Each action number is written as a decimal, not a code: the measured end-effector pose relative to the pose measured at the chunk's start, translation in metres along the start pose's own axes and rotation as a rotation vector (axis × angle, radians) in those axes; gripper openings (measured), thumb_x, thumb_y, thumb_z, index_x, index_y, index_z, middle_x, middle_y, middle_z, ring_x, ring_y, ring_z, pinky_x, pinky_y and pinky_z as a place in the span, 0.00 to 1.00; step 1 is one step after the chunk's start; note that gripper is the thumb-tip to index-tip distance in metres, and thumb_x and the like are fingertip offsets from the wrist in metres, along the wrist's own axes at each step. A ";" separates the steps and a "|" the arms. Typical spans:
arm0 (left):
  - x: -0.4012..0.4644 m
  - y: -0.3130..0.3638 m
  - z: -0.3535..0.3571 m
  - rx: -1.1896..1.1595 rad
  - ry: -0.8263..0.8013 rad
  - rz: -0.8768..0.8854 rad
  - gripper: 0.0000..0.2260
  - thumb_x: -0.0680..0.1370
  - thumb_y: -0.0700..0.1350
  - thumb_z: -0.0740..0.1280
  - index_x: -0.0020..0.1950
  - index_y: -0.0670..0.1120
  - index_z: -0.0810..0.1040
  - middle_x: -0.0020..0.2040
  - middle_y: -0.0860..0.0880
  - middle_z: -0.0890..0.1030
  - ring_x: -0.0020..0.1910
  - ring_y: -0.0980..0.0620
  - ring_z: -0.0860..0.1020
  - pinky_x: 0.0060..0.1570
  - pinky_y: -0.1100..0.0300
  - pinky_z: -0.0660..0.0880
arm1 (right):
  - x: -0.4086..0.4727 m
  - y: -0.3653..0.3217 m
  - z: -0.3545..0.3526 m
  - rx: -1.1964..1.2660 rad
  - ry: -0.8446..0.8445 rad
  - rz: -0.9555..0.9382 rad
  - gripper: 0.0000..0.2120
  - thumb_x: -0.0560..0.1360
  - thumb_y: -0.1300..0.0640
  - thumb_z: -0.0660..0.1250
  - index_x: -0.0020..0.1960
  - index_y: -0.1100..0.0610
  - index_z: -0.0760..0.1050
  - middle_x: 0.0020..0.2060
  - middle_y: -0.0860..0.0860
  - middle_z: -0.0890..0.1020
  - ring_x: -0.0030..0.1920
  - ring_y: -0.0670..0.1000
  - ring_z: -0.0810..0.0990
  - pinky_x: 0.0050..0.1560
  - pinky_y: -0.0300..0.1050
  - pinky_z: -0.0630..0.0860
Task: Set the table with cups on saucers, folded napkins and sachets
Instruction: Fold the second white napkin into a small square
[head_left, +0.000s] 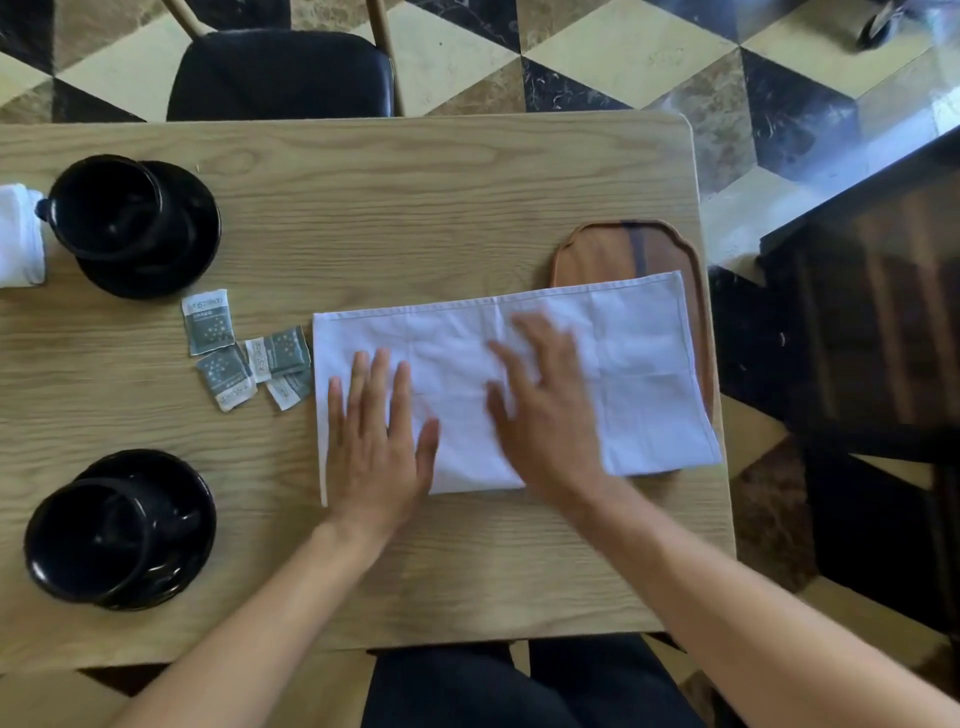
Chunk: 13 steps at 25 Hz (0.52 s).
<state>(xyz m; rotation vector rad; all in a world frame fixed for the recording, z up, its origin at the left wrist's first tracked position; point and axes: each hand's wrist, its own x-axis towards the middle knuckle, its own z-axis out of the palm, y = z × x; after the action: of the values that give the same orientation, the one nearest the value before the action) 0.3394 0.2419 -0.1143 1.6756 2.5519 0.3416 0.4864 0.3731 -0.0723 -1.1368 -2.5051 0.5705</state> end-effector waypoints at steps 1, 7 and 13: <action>-0.017 0.007 0.002 0.027 -0.076 -0.017 0.28 0.85 0.54 0.51 0.78 0.36 0.63 0.79 0.35 0.61 0.80 0.37 0.57 0.77 0.38 0.53 | -0.020 -0.019 0.013 0.000 -0.131 -0.117 0.20 0.78 0.60 0.68 0.69 0.63 0.76 0.73 0.64 0.71 0.76 0.68 0.65 0.76 0.67 0.60; -0.075 -0.013 0.013 0.097 -0.225 -0.078 0.31 0.82 0.53 0.54 0.81 0.37 0.55 0.81 0.33 0.51 0.81 0.36 0.50 0.76 0.36 0.55 | -0.074 -0.023 0.056 -0.169 -0.488 -0.274 0.28 0.86 0.43 0.51 0.82 0.56 0.57 0.81 0.57 0.53 0.82 0.60 0.49 0.79 0.63 0.52; -0.078 -0.013 0.019 0.096 -0.222 -0.116 0.35 0.82 0.61 0.52 0.82 0.40 0.52 0.82 0.35 0.48 0.81 0.37 0.46 0.79 0.40 0.47 | -0.103 0.048 0.028 -0.373 -0.416 -0.309 0.35 0.84 0.38 0.50 0.83 0.58 0.52 0.82 0.56 0.51 0.82 0.57 0.48 0.80 0.59 0.52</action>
<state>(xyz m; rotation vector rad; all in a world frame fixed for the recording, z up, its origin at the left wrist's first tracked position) 0.3622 0.1685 -0.1403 1.4905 2.5197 0.0240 0.5688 0.3168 -0.1337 -0.7695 -3.1683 0.2806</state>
